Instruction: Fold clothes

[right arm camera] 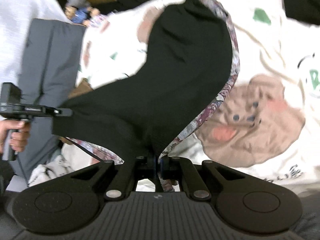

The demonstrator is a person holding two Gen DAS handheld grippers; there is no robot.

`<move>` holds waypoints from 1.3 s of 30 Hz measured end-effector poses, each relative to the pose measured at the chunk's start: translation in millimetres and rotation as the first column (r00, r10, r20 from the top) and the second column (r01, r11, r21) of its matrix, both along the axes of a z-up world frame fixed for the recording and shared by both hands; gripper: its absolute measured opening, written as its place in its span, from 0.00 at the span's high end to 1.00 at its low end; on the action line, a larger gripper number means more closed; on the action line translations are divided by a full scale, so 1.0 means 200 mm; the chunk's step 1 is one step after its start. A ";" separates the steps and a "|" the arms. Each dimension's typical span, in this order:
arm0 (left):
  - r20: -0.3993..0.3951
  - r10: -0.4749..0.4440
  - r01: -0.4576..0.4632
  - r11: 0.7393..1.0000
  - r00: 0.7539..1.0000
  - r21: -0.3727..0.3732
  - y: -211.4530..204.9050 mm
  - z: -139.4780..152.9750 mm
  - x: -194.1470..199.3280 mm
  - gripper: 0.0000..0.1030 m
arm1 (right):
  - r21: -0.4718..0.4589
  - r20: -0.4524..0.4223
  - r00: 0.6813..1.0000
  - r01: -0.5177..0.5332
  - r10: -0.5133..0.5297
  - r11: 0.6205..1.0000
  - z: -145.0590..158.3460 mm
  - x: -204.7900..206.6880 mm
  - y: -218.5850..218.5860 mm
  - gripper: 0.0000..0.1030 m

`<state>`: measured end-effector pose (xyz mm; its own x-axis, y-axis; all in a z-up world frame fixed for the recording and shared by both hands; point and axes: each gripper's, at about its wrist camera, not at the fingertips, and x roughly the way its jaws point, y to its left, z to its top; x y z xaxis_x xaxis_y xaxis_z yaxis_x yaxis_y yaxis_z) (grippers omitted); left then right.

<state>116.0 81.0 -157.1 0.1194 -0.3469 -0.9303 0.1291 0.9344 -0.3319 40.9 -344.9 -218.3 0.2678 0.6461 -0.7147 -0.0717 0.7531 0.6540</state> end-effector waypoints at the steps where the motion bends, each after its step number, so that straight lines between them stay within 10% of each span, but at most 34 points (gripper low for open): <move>1: 0.002 -0.013 0.013 1.000 1.000 -0.006 -0.01 0.03 -0.01 0.94 | 0.004 0.014 1.000 -0.006 0.006 1.000 0.04 -0.01 -0.02 0.96; 17: -0.011 -0.137 0.138 0.988 0.990 0.068 -0.09 0.14 -0.10 0.94 | 0.095 0.037 0.999 -0.025 0.022 0.995 0.17 -0.12 -0.10 0.96; 24: -0.020 -0.174 0.175 0.972 0.984 0.159 -0.19 0.11 0.08 0.94 | 0.094 0.050 0.998 0.034 -0.038 0.995 0.13 -0.02 -0.12 0.96; 39: 0.001 -0.177 0.176 0.981 0.984 0.080 -0.17 -0.07 0.55 0.94 | 0.102 0.056 0.983 0.169 -0.175 0.980 0.02 0.37 -0.26 0.96</move>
<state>226.1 46.2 -170.5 0.0705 -0.2884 -0.9549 0.2971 0.9199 -0.2559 113.9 -397.0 -214.8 0.4243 0.6514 -0.6290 0.0095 0.6914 0.7224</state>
